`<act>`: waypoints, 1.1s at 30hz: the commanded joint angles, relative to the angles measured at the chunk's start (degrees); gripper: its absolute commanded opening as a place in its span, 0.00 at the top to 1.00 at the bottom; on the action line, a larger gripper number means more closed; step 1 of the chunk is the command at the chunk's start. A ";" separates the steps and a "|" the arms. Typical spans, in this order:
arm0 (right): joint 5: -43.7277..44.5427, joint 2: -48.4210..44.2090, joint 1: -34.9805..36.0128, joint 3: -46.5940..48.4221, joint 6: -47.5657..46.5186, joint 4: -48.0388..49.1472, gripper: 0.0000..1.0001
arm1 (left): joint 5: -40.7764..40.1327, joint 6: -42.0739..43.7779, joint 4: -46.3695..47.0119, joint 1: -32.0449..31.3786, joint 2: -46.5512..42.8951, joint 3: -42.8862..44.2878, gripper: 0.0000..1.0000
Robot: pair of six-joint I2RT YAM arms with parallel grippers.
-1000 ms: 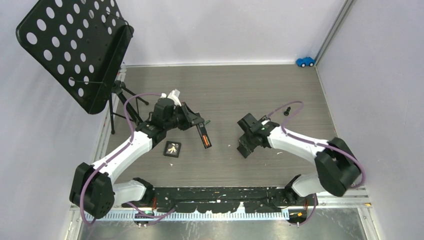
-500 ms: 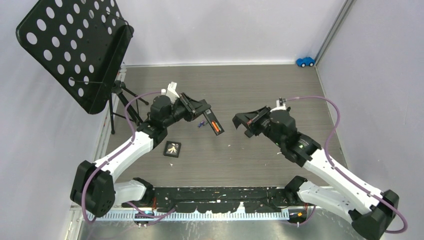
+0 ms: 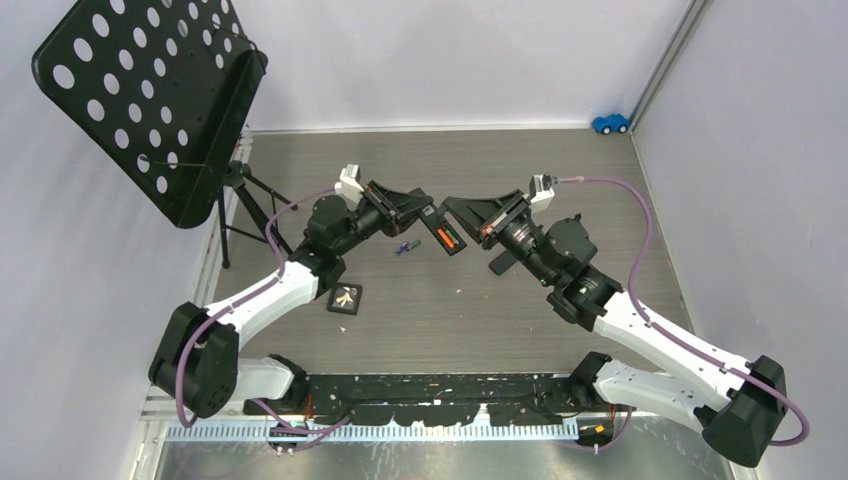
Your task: Load the batteries into the remote control
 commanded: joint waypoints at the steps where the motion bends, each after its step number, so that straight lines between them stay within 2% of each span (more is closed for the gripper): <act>1: 0.90 1.09 1.47 0.98 0.72 10.14 1.00 | -2.06 -5.76 8.91 -0.73 0.42 -1.18 1.00; 9: 6.66 -0.42 3.36 0.36 0.01 4.36 1.00 | -3.10 -9.59 12.57 -0.96 0.58 -2.49 1.00; 33: 9.58 0.60 3.58 -2.55 2.20 7.20 1.00 | -2.78 -12.23 15.90 -1.60 1.16 -3.06 1.00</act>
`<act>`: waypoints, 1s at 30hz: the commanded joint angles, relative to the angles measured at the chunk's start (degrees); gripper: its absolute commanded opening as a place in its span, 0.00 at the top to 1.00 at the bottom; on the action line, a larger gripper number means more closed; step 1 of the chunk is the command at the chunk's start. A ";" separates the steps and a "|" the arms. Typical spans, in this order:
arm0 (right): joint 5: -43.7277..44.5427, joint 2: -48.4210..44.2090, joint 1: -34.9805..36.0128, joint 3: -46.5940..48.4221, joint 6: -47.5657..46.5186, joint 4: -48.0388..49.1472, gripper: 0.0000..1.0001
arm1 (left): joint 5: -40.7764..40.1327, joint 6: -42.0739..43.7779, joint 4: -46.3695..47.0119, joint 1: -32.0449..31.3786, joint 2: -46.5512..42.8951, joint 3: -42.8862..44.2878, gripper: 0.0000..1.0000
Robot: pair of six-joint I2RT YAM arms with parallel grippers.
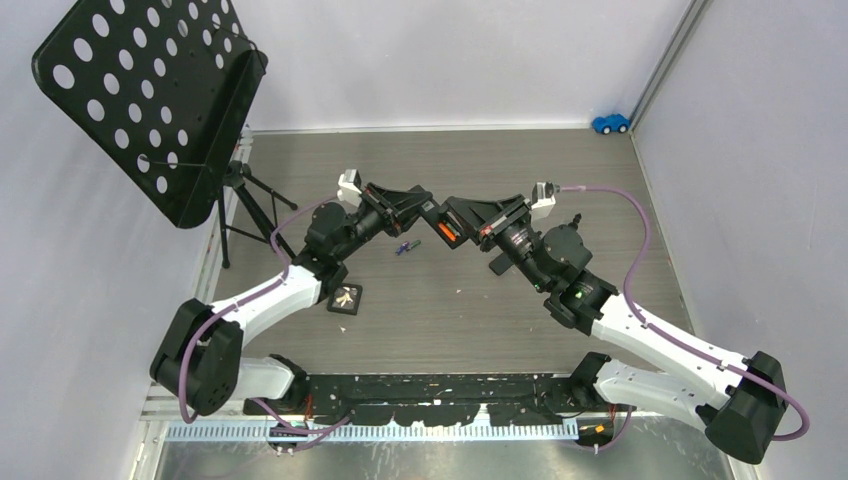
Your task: Load the batteries into the remote control
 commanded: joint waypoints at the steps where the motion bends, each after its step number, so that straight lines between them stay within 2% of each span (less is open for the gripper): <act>1: 2.14 -0.08 0.28 -0.55 1.02 3.46 1.00 | -0.16 -1.39 6.11 -0.26 -0.04 0.19 1.00; 12: 3.16 1.37 0.28 -2.85 6.21 6.16 1.00 | 0.44 -3.26 8.75 -0.57 1.19 0.19 1.00; 18: 4.77 0.27 0.28 -3.34 4.95 5.12 1.00 | 0.41 -3.56 9.04 -0.70 1.21 -0.01 1.00; 30: 3.90 0.63 0.28 -3.47 3.48 8.95 1.00 | -0.09 -4.44 9.09 -0.79 1.81 -0.53 1.00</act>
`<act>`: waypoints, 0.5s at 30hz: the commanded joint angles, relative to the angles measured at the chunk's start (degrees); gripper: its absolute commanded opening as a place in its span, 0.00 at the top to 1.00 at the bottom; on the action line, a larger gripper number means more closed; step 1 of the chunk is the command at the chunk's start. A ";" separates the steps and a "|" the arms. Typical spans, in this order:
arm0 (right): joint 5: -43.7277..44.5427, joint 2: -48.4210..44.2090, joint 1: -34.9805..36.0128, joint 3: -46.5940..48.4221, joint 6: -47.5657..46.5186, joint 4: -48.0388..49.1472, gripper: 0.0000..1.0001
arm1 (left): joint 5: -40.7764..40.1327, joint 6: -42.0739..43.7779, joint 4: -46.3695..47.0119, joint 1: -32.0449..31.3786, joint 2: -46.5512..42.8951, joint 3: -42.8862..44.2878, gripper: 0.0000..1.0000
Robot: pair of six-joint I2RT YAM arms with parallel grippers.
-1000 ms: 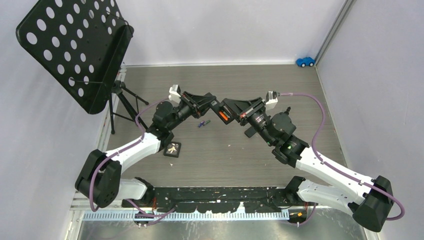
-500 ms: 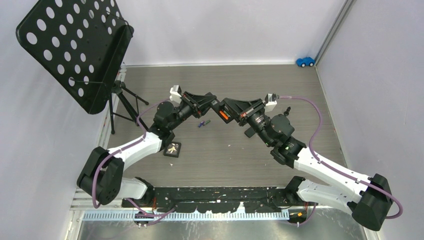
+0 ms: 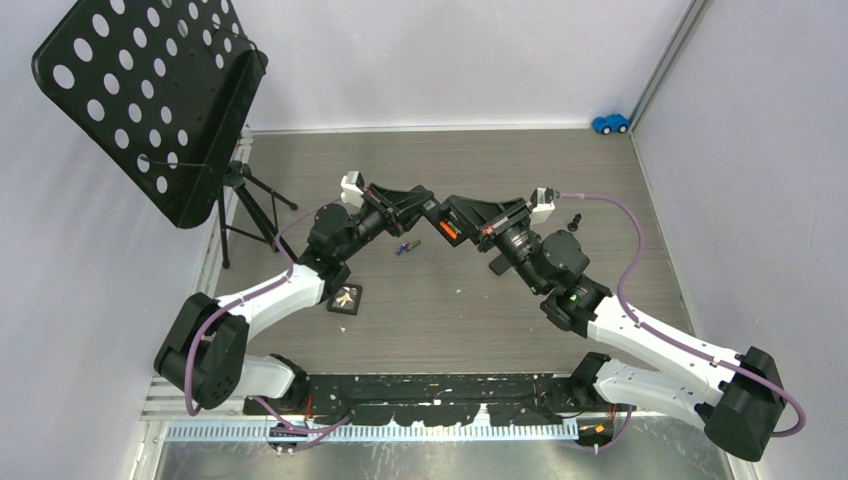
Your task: Load the batteries into the remote control
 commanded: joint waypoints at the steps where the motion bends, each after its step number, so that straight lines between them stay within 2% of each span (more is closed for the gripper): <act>1: 1.77 -0.24 0.28 -0.52 -1.02 2.75 1.00 | -0.12 -1.37 5.88 -0.38 0.02 -0.14 1.00; 15: 1.05 -0.71 0.28 0.24 -2.31 3.26 1.00 | -0.21 -2.67 6.93 -0.38 1.26 -0.50 1.00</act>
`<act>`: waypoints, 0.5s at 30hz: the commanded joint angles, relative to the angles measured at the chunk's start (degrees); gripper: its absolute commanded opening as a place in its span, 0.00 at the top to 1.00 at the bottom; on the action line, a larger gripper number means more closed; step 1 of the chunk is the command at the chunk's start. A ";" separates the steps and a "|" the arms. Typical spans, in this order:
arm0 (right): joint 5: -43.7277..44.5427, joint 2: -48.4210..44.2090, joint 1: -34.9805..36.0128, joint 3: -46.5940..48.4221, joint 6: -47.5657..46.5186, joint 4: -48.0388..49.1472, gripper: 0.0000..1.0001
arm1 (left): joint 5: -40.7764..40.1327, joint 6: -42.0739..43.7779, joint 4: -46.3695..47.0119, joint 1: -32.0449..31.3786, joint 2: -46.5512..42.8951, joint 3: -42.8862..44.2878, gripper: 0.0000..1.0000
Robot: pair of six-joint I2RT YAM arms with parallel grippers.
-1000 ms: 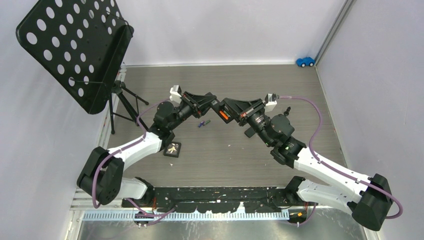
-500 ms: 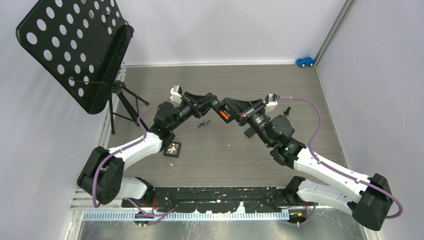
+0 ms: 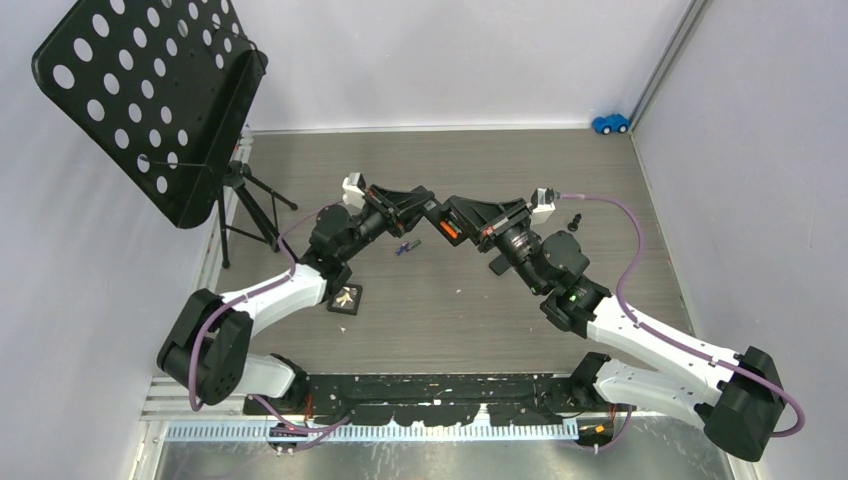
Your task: Load the batteries into the remote control
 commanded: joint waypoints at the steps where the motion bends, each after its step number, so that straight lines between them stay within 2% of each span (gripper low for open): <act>1: 1.21 -0.93 0.33 0.96 -2.21 1.72 1.00 | -0.19 -1.29 5.03 -0.31 0.01 -0.22 1.00; 10: 2.46 0.63 0.28 -0.36 -2.46 0.77 1.00 | -0.60 -2.92 5.11 -0.48 -0.65 -0.20 1.00; 15: 2.79 -0.58 0.28 -1.16 -2.44 -3.34 1.00 | -1.29 -3.12 4.96 -0.46 -0.94 -0.08 1.00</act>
